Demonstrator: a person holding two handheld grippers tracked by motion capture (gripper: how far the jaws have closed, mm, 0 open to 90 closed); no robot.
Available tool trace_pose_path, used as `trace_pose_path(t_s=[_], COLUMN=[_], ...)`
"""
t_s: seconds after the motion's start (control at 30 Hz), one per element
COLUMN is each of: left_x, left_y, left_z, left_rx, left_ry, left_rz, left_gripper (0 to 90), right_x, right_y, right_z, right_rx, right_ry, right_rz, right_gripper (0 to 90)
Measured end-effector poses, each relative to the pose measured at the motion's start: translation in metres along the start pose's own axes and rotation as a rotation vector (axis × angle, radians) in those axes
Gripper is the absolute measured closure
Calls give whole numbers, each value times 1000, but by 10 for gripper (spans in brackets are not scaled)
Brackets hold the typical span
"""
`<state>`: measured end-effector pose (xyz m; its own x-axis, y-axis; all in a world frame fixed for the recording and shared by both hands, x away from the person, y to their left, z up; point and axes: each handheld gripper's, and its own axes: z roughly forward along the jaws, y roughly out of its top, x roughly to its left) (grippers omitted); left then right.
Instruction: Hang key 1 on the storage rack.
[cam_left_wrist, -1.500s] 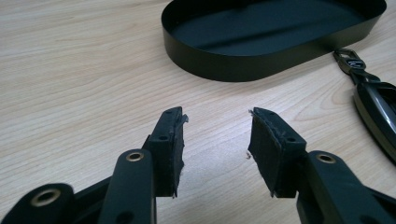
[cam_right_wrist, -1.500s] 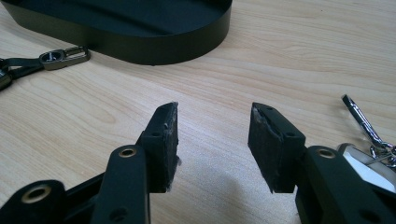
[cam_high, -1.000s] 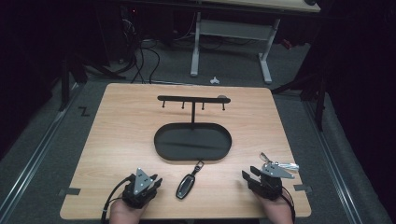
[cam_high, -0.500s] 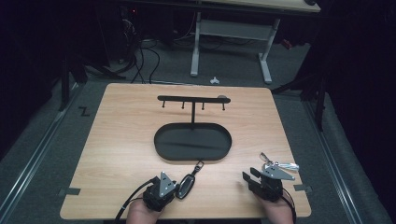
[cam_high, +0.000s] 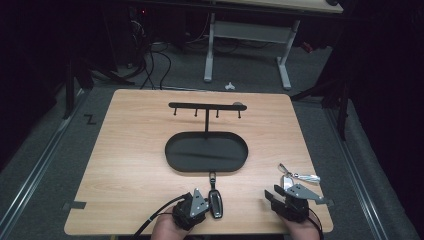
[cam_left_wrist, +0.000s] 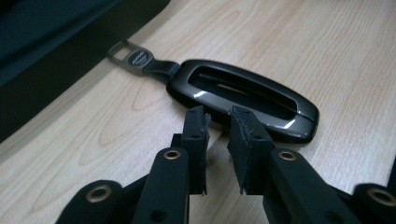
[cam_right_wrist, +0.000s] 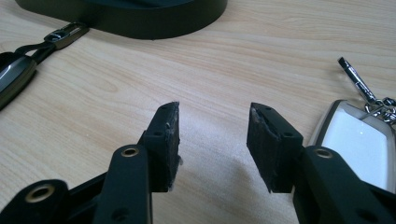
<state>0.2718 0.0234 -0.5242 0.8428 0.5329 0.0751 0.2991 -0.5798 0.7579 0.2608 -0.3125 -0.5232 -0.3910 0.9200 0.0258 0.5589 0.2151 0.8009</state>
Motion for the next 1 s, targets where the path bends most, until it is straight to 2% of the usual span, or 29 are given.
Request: trace_pose_path(t_s=[0.13,0.17,0.2,0.27,0.3,0.33,0.53,0.7,0.8,0.87,0.93,1.0], left_x=[10,19,19,27,35,35,62,83,92,93,92,92], left_y=[-3,-8,-8,-13,-19,-19,-39,-57,-67,-72,-74,-75], left_z=[-8,-15,-15,-22,-30,-30,-57,-78,-86,-87,-88,-89], left_rx=[-31,-39,-39,-42,-40,-40,-56,-69,-69,-61,-58,-58], left_ry=[35,68,68,113,161,161,269,324,329,335,347,347], left_rz=[-26,-40,-40,-41,-42,-42,-107,-187,-249,-260,-257,-257], left_gripper=[698,680,665,650,622,612,559,507,481,478,463,459], right_x=[4,6,7,9,13,13,21,28,36,38,45,48], right_y=[0,1,1,2,4,4,12,20,25,26,29,30], right_z=[1,2,3,4,7,7,15,25,32,34,38,39], right_rx=[-2,1,3,0,2,2,-9,-12,-7,-8,-6,-9], right_ry=[6,9,14,18,26,26,55,84,116,124,162,174], right_rz=[-15,-19,-22,-30,-33,-33,-68,-89,-105,-111,-132,-139], right_gripper=[521,518,513,507,500,500,489,476,472,469,449,441])
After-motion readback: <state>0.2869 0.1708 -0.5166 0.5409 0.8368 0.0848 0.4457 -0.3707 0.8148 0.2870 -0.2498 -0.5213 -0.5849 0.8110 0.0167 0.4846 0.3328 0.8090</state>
